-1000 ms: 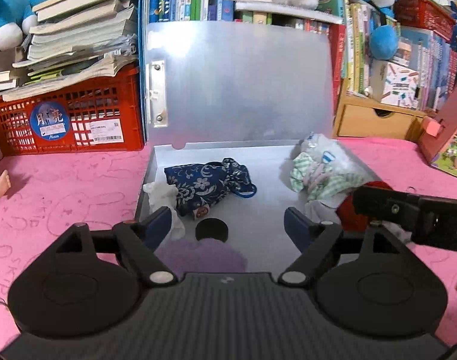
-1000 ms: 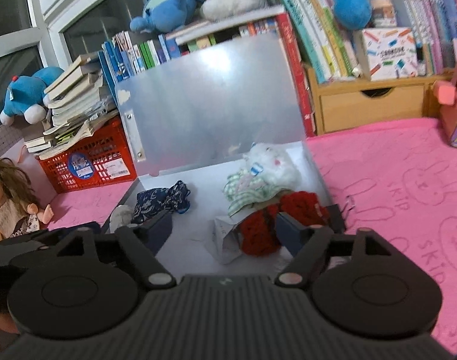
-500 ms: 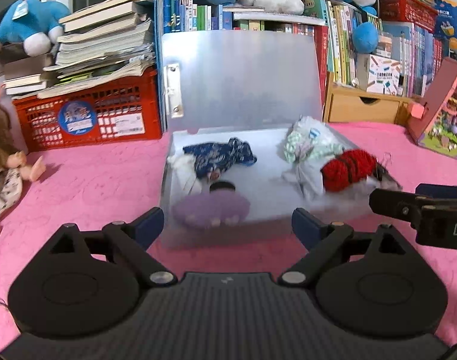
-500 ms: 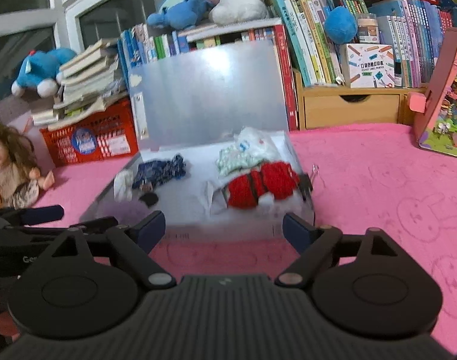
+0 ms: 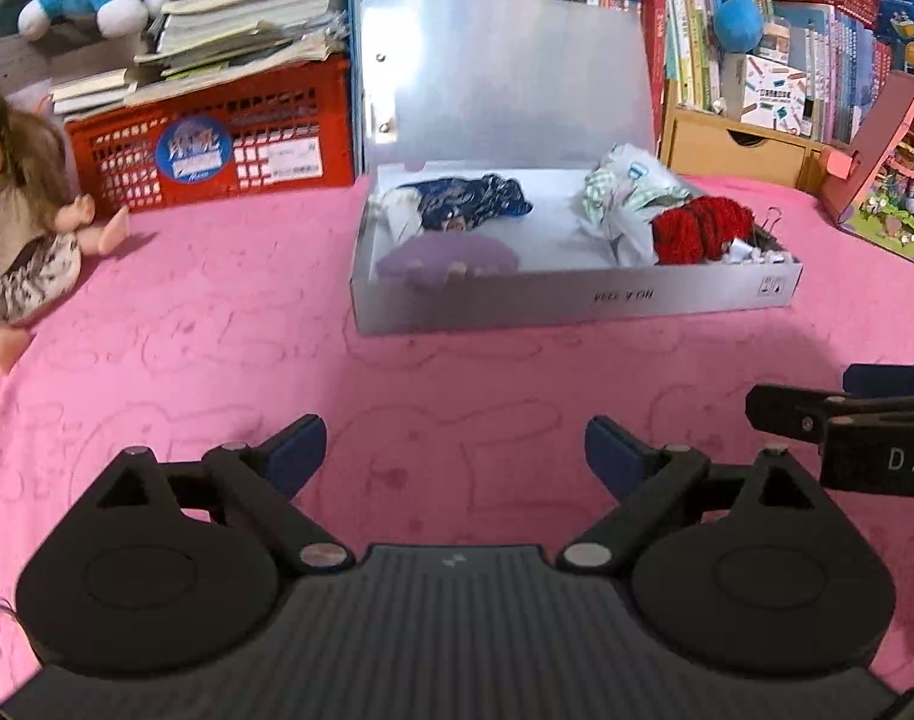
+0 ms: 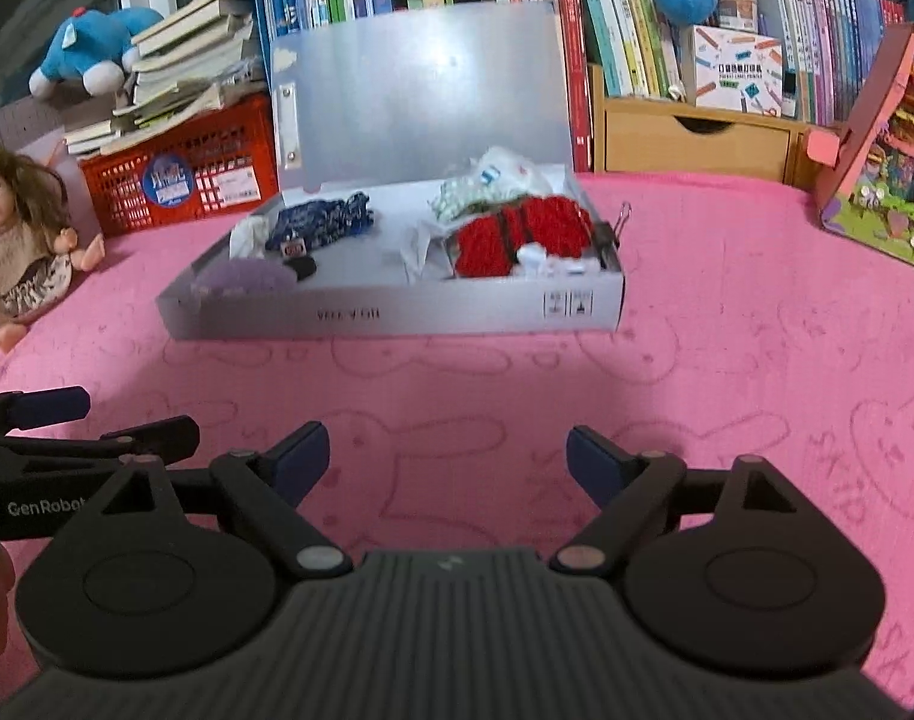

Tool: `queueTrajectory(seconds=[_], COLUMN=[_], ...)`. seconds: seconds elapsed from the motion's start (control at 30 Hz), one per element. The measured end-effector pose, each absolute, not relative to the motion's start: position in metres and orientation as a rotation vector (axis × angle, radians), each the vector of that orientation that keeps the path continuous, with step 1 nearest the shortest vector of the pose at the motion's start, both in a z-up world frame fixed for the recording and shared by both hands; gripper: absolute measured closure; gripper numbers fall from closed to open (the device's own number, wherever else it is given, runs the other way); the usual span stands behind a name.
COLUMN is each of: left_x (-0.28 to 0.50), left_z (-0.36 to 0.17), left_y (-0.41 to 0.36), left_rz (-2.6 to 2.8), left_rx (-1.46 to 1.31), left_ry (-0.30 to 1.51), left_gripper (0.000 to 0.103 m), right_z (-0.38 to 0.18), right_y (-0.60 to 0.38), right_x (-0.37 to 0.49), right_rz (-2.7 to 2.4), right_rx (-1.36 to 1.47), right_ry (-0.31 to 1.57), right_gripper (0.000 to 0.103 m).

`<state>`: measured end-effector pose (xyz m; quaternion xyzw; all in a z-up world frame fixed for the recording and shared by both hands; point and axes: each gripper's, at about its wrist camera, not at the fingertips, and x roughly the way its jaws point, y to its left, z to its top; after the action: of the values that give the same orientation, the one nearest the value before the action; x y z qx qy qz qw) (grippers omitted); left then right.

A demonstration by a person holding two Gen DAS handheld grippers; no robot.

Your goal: Organize objects

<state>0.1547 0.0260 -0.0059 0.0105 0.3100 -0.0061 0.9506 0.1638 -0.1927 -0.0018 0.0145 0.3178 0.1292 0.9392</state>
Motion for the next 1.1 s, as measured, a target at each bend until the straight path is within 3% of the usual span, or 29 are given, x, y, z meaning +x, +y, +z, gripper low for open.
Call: queueTrajectory(seconds=[0.53,1.1], left_x=[0.156,0.156], left_z=[-0.018,-0.018], left_y=[0.029,0.028], left_rz=[0.012,0.014], left_rx=[-0.004,0.000], left_ry=[0.674,0.675], left_gripper=[0.000,0.000], right_z=[-0.015,-0.016], right_y=[-0.178,-0.179], right_x=[0.158,0.158], right_rz=[0.212,0.161], right_rx=[-0.084,-0.075], right_ry=[0.667,0.672], right_gripper=[0.000,0.000])
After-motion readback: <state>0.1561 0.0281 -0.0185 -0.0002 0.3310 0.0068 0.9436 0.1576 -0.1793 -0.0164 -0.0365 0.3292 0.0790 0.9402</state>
